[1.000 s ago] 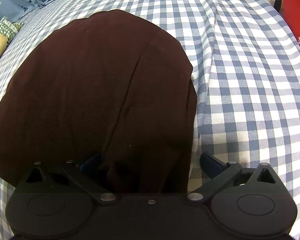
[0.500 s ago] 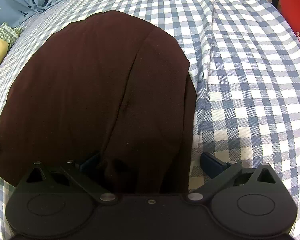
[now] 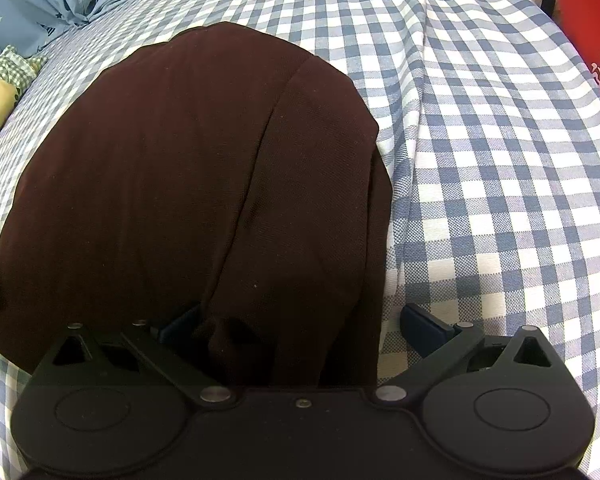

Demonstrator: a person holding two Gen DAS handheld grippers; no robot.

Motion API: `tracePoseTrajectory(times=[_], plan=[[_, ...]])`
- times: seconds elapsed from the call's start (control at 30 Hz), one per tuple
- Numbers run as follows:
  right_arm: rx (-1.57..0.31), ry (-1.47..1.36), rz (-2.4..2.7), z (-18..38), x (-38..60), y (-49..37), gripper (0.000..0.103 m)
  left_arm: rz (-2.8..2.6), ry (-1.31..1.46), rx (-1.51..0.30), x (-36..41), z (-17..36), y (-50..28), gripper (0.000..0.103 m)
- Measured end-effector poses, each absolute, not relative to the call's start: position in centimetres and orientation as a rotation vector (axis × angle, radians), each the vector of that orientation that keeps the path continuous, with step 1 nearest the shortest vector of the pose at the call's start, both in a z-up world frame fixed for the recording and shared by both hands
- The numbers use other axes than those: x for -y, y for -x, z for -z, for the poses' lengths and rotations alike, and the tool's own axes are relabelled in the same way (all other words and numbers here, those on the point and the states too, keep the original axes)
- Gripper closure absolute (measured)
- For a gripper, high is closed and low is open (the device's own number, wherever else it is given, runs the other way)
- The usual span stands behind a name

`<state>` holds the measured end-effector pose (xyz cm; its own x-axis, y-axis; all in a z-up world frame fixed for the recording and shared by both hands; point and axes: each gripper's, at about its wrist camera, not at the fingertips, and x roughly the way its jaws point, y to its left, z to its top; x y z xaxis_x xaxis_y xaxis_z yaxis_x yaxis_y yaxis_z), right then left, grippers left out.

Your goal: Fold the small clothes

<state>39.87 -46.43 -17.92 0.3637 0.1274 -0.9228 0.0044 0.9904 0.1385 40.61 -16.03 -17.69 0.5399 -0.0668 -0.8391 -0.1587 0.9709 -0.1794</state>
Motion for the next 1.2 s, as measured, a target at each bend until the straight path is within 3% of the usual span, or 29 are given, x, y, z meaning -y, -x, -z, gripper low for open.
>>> tracePoseTrajectory(times=[0.37,0.6,0.87,1.2], plan=[[-1.146,-0.159,-0.070,16.6,46.8,-39.0,0.001,0.002,0.272,-1.040,14.9,16.8,-41.6,0.003],[-1.023,-0.356,-0.082,14.8,50.5,-39.8,0.000,0.111,0.311,-1.044,13.9,15.9,-45.2,0.002],[-0.996,-0.415,-0.177,15.8,53.0,-45.7,0.000,0.162,0.289,-1.111,14.9,18.7,-49.9,0.000],[-1.044,-0.315,-0.274,17.1,52.3,-50.2,0.001,0.189,0.412,-1.170,13.8,21.9,-50.4,0.000]])
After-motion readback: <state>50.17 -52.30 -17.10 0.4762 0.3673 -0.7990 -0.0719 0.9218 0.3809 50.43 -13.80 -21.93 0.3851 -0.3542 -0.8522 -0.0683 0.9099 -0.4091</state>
